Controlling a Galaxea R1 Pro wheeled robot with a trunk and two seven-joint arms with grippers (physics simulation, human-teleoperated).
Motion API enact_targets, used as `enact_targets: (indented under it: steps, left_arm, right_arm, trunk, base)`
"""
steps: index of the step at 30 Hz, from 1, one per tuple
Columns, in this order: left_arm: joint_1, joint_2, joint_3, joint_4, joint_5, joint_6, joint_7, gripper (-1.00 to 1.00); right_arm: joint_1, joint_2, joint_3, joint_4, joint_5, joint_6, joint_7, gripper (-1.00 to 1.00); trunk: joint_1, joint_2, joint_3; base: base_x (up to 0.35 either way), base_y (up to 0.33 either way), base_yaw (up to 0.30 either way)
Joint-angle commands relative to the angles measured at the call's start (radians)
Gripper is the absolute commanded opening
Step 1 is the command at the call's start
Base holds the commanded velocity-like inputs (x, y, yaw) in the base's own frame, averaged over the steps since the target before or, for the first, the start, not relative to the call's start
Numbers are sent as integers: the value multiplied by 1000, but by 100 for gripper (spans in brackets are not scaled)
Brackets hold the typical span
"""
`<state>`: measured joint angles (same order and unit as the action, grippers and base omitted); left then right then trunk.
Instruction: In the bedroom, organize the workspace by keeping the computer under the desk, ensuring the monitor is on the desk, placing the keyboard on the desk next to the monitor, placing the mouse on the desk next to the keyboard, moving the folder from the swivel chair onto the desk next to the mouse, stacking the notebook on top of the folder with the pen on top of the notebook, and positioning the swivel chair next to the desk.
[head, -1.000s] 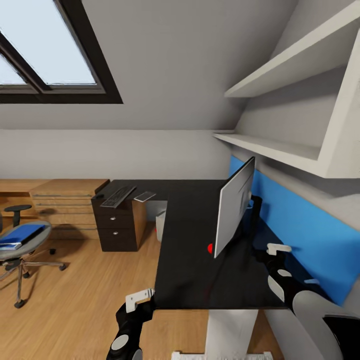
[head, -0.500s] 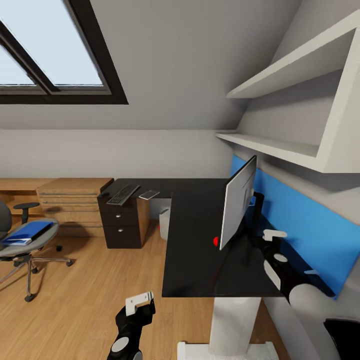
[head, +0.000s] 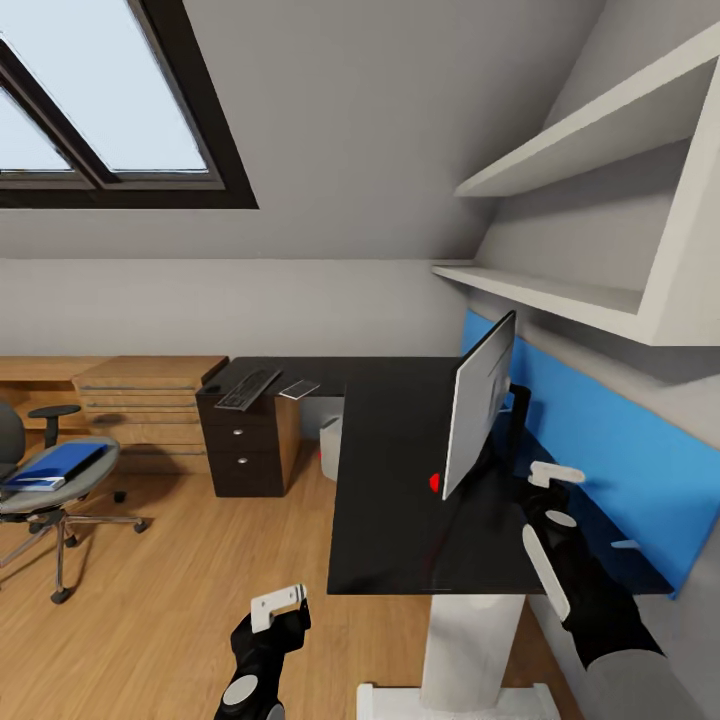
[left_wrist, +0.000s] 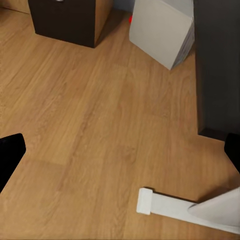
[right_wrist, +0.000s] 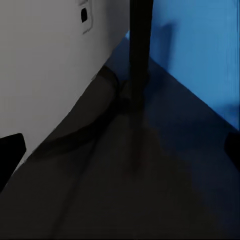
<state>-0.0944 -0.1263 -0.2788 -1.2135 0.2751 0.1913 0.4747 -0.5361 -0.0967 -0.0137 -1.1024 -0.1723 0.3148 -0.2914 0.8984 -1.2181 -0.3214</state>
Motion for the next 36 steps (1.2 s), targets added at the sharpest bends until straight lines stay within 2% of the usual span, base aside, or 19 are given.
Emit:
enact_targets:
  steps: [1, 5, 15, 19, 23, 25, 26, 29, 30, 32, 33, 36]
  left_arm:
    - [-1, 0, -2, -1, 6, 4, 7, 100]
    - [-1, 0, -2, -1, 6, 4, 7, 100]
    - [-1, 0, -2, -1, 6, 4, 7, 100]
    - [-1, 0, -3, -1, 6, 4, 7, 100]
    - [-1, 0, -4, -1, 7, 4, 7, 100]
    - [-1, 0, -5, -1, 7, 4, 7, 100]
    - [-1, 0, -5, -1, 7, 4, 7, 100]
    - [-1, 0, -5, -1, 7, 4, 7, 100]
    - [-1, -1, -7, -1, 6, 4, 7, 100]
    - [-1, -1, -9, -1, 5, 4, 7, 100]
    - [-1, -2, -9, -1, 5, 4, 7, 100]
    - [-1, -2, -10, -1, 4, 4, 7, 100]
  right_arm:
    - [7, 9, 2, -14, -9, 7, -23, 100]
    - [50, 43, 16, -76, -2, 16, -72, 100]
    - [120, 54, 76, -180, 7, 14, -96, 100]
    - [140, 55, 86, -201, 8, 13, -97, 100]
    - [150, 55, 134, -211, 15, -38, -100, 100]
    - [152, 54, 142, -211, 23, -60, -100, 100]
    - [154, 55, 153, -209, 60, -99, -105, 100]
    - [157, 55, 156, -208, 83, -113, -123, 100]
    - [159, 55, 157, -204, 95, -123, -160, 100]
    - [159, 55, 156, -202, 97, -137, -176, 100]
    - [159, 51, 152, -198, 100, -184, -206, 100]
    - [159, 50, 146, -180, 100, -193, -229, 100]
  trunk:
    - [0, -1, -1]
    - [0, -1, -1]
    - [0, -1, -1]
    - [0, -1, -1]
    - [0, -1, -1]
    - [0, -1, -1]
    - [0, -1, -1]
    - [0, -1, -1]
    - [0, -1, -1]
    - [0, -1, -1]
    - [0, -1, -1]
    - [0, -1, -1]
  base:
    - [0, 181, 0]
    - [0, 242, 0]
    - [1, 292, 0]
    - [71, 305, 0]
    - [230, 244, 0]
    - [278, 168, 0]
    - [304, 50, 0]
    - [308, 6, 0]
    - [302, -83, 0]
    - [227, -60, 0]
    - [30, -8, 0]
    - [15, -4, 0]
